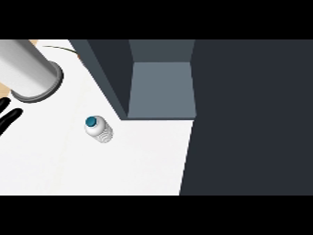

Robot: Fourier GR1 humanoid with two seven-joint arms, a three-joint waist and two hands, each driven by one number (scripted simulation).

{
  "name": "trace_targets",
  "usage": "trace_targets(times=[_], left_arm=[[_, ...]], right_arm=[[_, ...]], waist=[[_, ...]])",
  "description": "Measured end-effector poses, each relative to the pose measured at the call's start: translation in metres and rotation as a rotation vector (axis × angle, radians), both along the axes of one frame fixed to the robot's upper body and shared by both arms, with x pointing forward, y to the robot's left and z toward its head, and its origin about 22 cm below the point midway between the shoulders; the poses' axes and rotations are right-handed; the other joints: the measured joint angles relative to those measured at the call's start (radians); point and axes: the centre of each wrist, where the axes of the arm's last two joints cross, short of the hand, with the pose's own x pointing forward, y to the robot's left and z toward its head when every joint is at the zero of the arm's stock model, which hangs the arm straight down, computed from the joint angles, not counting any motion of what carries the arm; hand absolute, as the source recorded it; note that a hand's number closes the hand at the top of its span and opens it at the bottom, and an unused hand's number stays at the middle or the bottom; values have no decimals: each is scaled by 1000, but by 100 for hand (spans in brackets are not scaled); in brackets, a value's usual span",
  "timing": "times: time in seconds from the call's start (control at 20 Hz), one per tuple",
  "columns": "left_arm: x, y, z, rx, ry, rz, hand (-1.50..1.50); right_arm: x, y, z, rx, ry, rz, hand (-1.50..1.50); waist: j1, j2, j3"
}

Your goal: Pick up the bottled water, place it into the cabinet and close the cabinet

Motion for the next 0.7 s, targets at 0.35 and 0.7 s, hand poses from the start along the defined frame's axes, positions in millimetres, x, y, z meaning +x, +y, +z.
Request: trace_targets(times=[0.35,0.7], left_arm=[[7,-7,-10,24,-5,20,-150],[29,-7,-21,36,18,43,-150]], right_arm=[[1,2,6,-7,8,-2,-150],[2,6,10,-5,18,7,-150]], waist=[[-2,0,0],[-6,0,0]])
